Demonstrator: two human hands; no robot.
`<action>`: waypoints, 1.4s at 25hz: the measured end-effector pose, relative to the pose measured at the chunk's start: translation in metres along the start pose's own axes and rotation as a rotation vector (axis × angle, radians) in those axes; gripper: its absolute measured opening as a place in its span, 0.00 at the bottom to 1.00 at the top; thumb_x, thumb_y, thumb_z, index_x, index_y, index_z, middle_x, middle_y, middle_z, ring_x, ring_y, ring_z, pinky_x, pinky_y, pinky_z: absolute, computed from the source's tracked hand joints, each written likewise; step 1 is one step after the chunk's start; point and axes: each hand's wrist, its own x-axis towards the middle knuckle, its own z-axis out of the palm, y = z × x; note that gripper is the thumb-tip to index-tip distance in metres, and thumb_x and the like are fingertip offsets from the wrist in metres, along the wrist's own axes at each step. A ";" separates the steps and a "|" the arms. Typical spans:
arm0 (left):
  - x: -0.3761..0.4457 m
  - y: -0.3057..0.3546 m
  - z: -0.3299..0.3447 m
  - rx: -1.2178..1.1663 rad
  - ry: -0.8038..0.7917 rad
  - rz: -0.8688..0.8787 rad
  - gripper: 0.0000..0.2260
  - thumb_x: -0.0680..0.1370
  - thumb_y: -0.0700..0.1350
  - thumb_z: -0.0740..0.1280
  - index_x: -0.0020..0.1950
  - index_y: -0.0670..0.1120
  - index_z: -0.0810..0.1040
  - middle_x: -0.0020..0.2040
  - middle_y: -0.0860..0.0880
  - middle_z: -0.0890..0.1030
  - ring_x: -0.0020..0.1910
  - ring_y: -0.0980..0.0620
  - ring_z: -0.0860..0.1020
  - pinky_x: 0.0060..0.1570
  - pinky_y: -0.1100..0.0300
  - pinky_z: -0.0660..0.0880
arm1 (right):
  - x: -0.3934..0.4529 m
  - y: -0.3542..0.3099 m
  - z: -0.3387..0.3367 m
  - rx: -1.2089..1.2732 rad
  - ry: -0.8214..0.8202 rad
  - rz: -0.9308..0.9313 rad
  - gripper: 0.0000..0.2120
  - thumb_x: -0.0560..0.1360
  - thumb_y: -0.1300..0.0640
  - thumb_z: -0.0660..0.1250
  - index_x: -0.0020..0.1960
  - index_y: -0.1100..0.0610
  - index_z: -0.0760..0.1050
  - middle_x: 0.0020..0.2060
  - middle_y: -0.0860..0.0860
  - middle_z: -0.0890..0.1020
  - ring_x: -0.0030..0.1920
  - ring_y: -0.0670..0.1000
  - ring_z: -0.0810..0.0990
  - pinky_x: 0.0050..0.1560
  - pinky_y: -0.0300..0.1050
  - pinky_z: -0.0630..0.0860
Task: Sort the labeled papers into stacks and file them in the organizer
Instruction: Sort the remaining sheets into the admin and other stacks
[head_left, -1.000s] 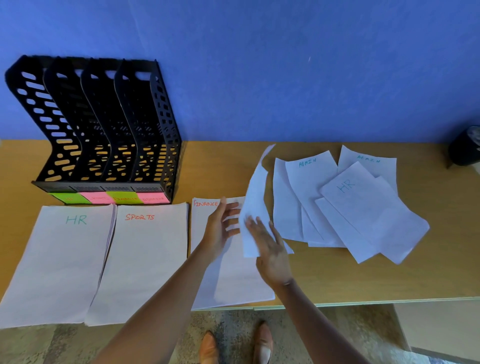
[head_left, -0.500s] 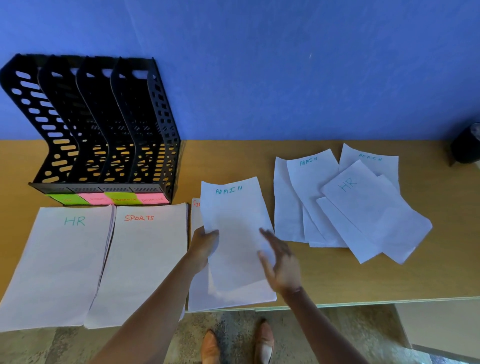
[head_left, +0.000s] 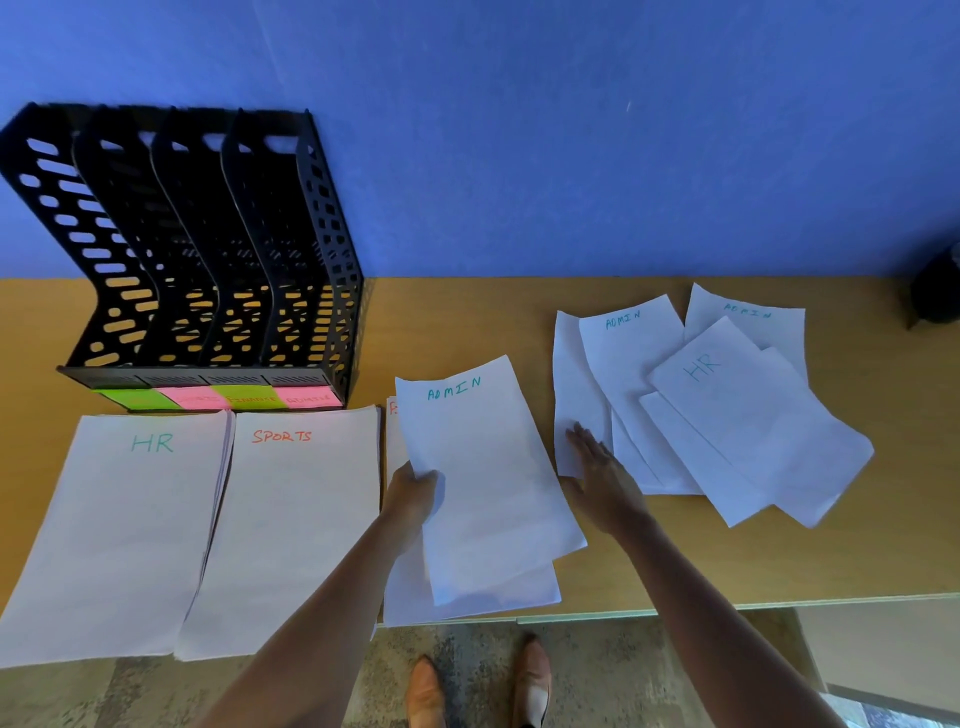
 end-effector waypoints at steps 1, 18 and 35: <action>-0.001 0.000 0.000 0.013 -0.005 0.009 0.16 0.81 0.39 0.62 0.69 0.43 0.74 0.56 0.49 0.78 0.55 0.47 0.74 0.54 0.56 0.68 | 0.001 -0.003 0.001 -0.028 0.033 -0.004 0.30 0.80 0.62 0.61 0.79 0.57 0.55 0.78 0.53 0.59 0.77 0.55 0.60 0.74 0.50 0.64; -0.002 0.009 0.001 -0.120 -0.024 -0.076 0.21 0.83 0.50 0.62 0.73 0.41 0.70 0.70 0.43 0.74 0.68 0.41 0.73 0.69 0.47 0.68 | -0.064 -0.092 0.059 0.056 0.233 -0.452 0.34 0.67 0.73 0.48 0.70 0.61 0.73 0.70 0.53 0.73 0.70 0.48 0.73 0.76 0.40 0.55; 0.006 -0.003 0.003 -0.013 0.037 0.016 0.19 0.73 0.37 0.75 0.62 0.40 0.79 0.54 0.44 0.82 0.54 0.41 0.80 0.57 0.50 0.78 | -0.008 -0.019 -0.003 0.325 0.394 0.137 0.21 0.82 0.57 0.61 0.74 0.59 0.66 0.70 0.57 0.74 0.65 0.60 0.76 0.58 0.54 0.76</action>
